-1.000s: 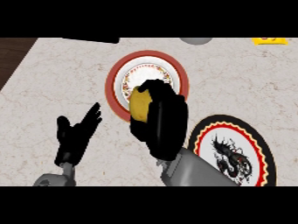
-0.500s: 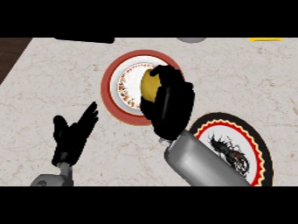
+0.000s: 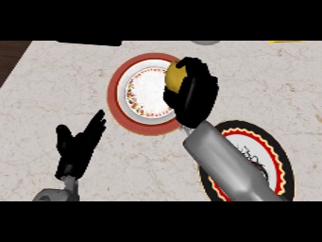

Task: Pick the lemon from the plate and place it in the plate

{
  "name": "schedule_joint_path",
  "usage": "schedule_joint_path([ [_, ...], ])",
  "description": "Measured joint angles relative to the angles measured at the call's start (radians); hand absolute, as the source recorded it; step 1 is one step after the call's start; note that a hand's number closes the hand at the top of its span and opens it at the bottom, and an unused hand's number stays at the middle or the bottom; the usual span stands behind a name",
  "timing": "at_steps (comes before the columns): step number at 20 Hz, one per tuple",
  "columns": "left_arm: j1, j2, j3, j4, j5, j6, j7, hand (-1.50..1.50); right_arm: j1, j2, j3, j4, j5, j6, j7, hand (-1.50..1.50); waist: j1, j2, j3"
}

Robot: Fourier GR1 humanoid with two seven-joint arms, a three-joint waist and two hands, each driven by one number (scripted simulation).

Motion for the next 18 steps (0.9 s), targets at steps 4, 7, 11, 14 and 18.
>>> schedule_joint_path([
  [4, -0.001, -0.001, 0.003, 0.004, -0.002, 0.002, -0.011, 0.00, -0.034, 0.001, -0.059, 0.106, -0.057, -0.068, -0.014, 1.50, -0.001, 0.004, 0.000],
  [7, -0.004, 0.003, 0.002, 0.001, 0.003, -0.011, -0.014, 0.00, -0.048, 0.004, -0.096, 0.196, -0.169, -0.057, -0.004, -1.50, 0.007, 0.008, 0.001],
  [11, -0.015, -0.006, -0.004, 0.010, -0.005, -0.005, -0.017, 0.00, -0.072, 0.008, -0.087, 0.298, -0.355, -0.077, -0.035, -1.50, 0.020, 0.014, 0.001],
  [14, -0.019, -0.004, -0.003, 0.014, -0.005, -0.011, -0.024, 0.00, -0.090, 0.009, -0.073, 0.346, -0.487, -0.120, -0.100, -1.50, 0.024, 0.016, 0.003],
  [18, -0.013, -0.012, -0.011, 0.008, -0.012, -0.007, -0.035, 0.00, -0.116, 0.009, -0.073, 0.359, -0.605, -0.191, -0.221, -1.50, 0.026, 0.017, 0.004],
])
